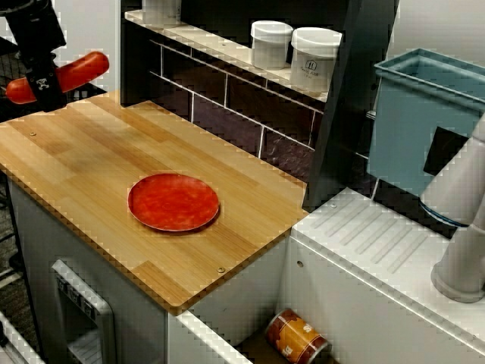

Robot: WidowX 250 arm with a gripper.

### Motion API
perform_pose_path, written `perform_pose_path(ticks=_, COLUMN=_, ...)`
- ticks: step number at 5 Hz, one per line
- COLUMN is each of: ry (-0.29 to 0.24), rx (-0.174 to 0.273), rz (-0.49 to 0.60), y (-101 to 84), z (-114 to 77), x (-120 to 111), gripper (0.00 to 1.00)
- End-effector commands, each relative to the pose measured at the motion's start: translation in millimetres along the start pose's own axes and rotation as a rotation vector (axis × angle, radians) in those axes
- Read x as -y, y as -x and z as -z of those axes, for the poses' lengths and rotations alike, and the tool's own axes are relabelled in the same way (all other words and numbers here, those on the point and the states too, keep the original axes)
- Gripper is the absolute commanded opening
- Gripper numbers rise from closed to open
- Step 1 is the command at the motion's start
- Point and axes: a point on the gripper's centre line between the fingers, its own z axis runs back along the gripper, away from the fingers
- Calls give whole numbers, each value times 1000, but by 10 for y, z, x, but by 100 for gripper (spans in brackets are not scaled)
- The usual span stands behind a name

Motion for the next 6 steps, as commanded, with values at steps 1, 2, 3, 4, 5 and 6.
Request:
perform_pose_path(ticks=1, ry=-88, rx=-37, rz=15, y=-55, z=234, x=47, gripper=0)
perform_pose_path(ticks=2, ry=-110, rx=-74, rz=14, y=-160, z=412, x=79, gripper=0)
perform_pose_path(ticks=3, ry=-104, rx=-106, rz=-1, y=-221, z=519, x=24, gripper=0)
perform_pose_path(ticks=4, ry=-102, rx=-123, rz=-6, y=-244, z=535, x=-12, gripper=97)
perform_pose_path(ticks=5, ry=-80, rx=-129, rz=-6, y=-208, z=462, x=-17, gripper=100)
perform_pose_path(ticks=6, ry=-52, rx=-121, rz=-12, y=-163, z=358, x=-44, gripper=100)
